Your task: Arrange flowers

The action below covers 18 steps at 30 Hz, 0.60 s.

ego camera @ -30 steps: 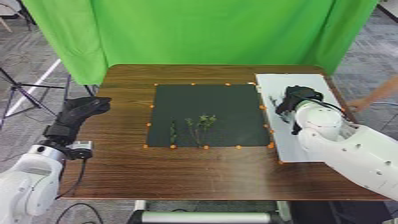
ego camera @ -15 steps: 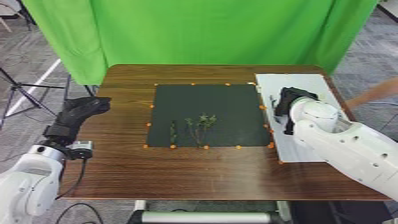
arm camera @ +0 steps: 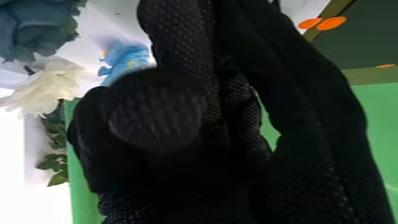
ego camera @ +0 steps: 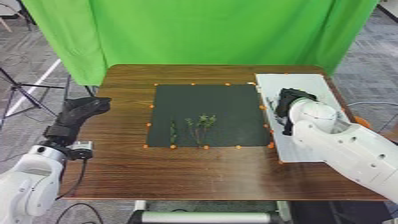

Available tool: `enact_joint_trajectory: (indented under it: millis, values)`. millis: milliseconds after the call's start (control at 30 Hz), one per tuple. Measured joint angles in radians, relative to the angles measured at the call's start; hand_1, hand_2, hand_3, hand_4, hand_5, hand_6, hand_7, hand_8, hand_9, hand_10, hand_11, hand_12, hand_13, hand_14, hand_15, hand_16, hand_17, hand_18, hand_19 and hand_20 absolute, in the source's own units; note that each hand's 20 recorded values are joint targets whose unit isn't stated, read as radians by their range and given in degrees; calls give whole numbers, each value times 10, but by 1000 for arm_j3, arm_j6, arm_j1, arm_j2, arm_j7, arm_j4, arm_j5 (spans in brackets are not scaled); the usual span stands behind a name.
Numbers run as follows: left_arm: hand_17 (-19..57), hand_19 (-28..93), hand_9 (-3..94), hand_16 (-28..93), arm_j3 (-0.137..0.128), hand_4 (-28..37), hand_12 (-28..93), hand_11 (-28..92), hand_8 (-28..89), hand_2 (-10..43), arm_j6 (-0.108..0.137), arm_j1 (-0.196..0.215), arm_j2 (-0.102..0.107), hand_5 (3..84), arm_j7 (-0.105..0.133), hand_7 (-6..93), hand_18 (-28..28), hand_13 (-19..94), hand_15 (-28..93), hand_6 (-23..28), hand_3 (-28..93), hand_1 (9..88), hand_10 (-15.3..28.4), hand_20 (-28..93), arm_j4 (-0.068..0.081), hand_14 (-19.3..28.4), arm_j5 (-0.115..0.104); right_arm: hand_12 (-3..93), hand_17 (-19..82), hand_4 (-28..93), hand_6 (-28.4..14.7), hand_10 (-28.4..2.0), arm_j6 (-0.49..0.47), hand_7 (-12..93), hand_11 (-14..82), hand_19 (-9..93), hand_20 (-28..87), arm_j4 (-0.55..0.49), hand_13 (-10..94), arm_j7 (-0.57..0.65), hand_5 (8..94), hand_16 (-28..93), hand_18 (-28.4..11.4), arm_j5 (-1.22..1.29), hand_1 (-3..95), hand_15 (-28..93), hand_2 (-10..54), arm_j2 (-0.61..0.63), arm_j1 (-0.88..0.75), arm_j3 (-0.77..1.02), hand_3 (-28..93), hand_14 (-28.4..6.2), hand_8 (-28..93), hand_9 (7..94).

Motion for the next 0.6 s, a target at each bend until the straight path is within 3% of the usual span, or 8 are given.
enact_joint_trajectory:
  millis: [233, 600]
  values:
    - [54, 135, 452, -20, -8, -164, 127, 231, -72, -42, -4, 4, -3, 480, -8, 170, 123, 361, 206, 60, 609, 308, 146, 143, -2, 178, 0, 271, 661, 194, -12, -111, 91, 491, 494, 932, 677, -7, 937, -27, 708, 295, -151, -99, 523, 679, -93, 19, -23, -32, 563, -9, 201, 892]
    - [53, 133, 450, -19, -11, -163, 127, 231, -70, -41, -16, 12, -4, 479, -20, 167, 122, 358, 204, 60, 609, 308, 146, 143, -5, 177, 0, 268, 674, 197, -11, -109, 173, 505, 509, 932, 691, -84, 937, -51, 713, 287, -148, -174, 515, 697, -95, 78, -35, 25, 579, -4, 194, 894]
